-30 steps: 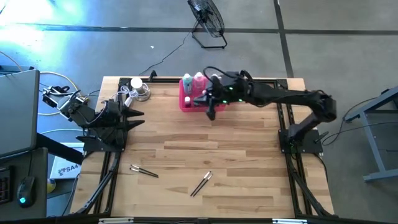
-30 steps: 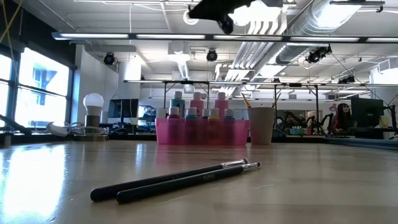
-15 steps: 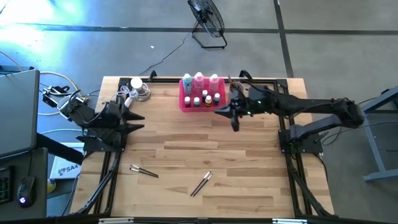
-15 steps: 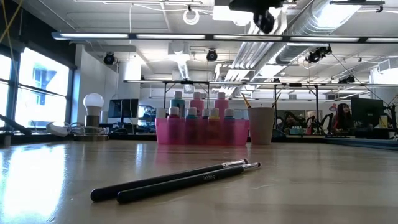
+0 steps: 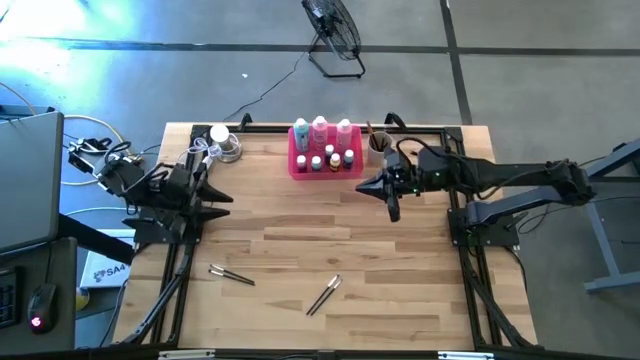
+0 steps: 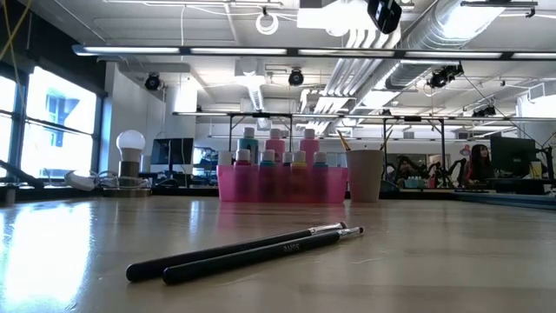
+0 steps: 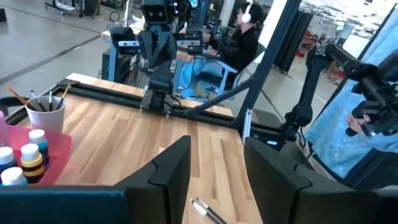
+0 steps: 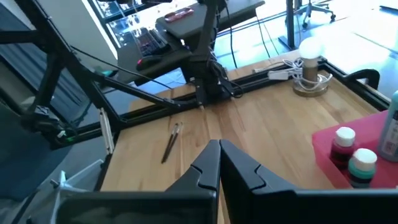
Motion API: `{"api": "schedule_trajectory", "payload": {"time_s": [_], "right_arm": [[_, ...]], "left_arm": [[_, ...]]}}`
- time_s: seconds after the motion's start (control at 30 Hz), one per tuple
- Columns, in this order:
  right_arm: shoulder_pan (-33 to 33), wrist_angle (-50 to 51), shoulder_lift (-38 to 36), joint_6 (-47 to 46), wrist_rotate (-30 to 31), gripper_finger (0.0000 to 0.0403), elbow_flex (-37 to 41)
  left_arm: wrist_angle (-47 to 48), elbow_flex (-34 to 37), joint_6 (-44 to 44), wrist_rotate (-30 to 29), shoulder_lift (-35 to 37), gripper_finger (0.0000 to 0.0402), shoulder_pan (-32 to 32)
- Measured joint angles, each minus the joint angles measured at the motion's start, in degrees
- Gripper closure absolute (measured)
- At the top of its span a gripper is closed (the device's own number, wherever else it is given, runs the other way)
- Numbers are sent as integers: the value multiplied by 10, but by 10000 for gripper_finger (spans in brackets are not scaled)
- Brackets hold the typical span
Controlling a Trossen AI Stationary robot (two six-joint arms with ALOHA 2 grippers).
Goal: Pick & Place Paint Supplies
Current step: Move the silver paintbrushes to the center of the table
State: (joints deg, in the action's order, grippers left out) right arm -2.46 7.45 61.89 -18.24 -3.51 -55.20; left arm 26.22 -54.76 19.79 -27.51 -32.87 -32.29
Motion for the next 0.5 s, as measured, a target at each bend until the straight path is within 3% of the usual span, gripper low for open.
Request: {"api": "schedule_trajectory", "payload": {"time_s": [0.23,0.5], "right_arm": [[0,0,0,0,-19,401,0],[0,0,0,0,-25,401,0]], "left_arm": [[1,0,4,1,-11,254,0],[15,0,17,50,-21,254,0]]}}
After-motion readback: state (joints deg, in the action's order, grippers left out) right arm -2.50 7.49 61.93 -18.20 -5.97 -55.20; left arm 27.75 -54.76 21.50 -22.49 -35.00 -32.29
